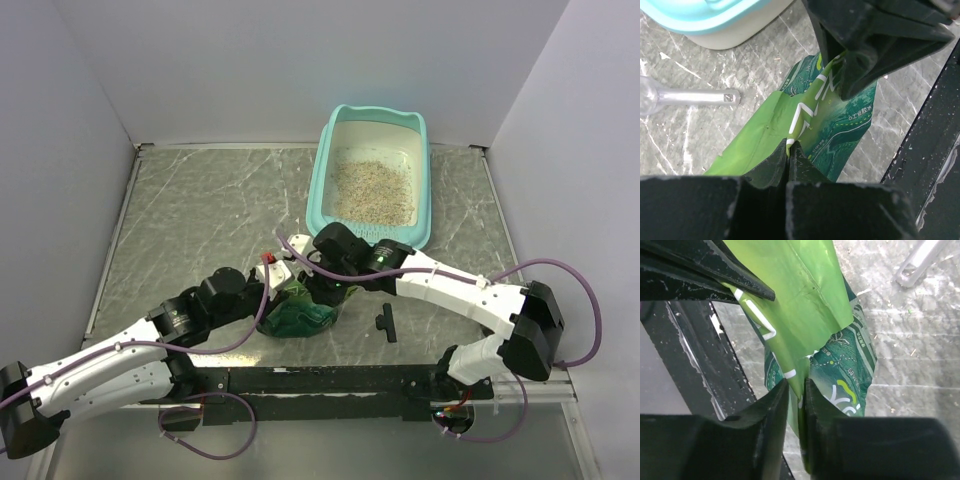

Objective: Fill the litter box with clean litter

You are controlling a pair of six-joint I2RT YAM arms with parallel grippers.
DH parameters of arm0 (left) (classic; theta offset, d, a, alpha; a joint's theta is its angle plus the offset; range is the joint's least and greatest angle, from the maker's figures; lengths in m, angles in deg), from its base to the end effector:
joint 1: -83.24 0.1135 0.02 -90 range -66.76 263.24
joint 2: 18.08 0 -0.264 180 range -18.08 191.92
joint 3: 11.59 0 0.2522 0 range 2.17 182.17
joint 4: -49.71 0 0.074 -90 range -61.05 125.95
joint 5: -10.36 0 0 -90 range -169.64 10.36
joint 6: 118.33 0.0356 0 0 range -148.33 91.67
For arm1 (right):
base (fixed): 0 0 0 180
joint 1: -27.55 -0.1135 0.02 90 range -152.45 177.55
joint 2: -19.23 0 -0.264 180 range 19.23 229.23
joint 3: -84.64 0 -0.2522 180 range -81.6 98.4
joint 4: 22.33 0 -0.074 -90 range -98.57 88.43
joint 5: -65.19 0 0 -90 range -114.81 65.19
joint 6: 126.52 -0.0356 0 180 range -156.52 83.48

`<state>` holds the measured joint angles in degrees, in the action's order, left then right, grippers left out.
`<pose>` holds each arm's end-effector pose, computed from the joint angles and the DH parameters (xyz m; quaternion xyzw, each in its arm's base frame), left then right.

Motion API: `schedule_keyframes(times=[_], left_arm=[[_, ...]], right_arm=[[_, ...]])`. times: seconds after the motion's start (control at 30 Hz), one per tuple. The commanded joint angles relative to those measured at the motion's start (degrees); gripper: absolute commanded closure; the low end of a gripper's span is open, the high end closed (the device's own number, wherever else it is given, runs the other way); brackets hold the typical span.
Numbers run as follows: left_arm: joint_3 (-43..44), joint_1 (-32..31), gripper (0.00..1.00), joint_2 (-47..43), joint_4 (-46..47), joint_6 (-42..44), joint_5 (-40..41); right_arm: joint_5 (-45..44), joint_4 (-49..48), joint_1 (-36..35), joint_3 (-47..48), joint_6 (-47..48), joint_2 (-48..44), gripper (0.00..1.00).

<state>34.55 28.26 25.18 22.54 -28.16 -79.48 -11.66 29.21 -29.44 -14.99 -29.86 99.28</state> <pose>0.1031 -0.1470 0.2620 0.3882 0.7450 -0.2487 0.4822 0.1537 0.2515 0.2902 -0.5264 0.7762 0.2380 0.2526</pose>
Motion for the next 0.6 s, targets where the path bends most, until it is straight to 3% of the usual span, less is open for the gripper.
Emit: schedule_keyframes(times=[0.0, 0.13, 0.57], left_arm=[[-0.65, 1.02, 0.99, -1.51, 2.69, 0.28, 4.41], [-1.35, 1.10, 0.99, -2.92, 3.21, 0.28, 4.23], [-1.27, 1.10, 0.99, -3.45, 3.21, 0.28, 4.23]], right_arm=[[3.72, -1.21, 1.62, -1.92, -0.06, -1.56, 0.67], [4.34, -2.18, 3.29, -4.73, 0.72, -5.68, 0.60], [2.06, 0.71, 3.47, -7.11, 0.99, -11.58, 0.60]])
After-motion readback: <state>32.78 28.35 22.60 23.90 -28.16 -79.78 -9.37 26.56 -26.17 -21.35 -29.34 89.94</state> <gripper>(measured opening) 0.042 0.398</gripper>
